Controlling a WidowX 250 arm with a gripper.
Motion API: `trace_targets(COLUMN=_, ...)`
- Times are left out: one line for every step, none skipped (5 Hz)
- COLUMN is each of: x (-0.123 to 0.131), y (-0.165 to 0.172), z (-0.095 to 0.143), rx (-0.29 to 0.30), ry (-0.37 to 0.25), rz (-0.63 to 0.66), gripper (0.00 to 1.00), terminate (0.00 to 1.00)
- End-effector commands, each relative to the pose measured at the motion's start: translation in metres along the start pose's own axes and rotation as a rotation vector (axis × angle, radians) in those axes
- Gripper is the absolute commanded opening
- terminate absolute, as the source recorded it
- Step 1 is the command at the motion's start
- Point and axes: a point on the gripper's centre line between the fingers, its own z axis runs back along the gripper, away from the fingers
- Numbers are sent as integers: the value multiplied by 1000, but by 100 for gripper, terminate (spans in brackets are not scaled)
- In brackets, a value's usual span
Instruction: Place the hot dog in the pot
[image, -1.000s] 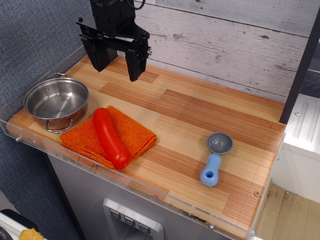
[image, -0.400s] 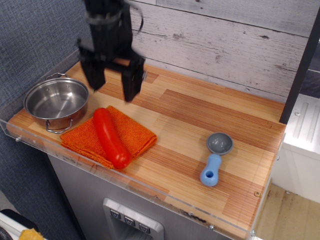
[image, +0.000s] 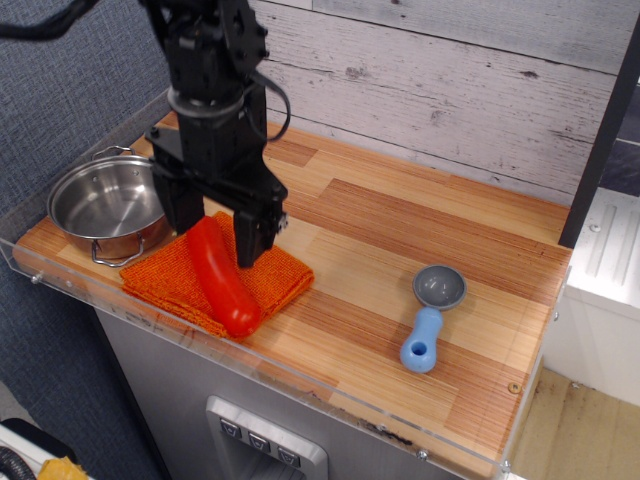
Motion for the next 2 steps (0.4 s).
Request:
trace_targets(x=9, y=-3, z=-27, rx=27, ry=43, rz=41, gripper=100, terminate=0)
trace_targets(x=10, y=-5, z=-37, rx=38, ry=81, rz=60, gripper=100, terminate=0)
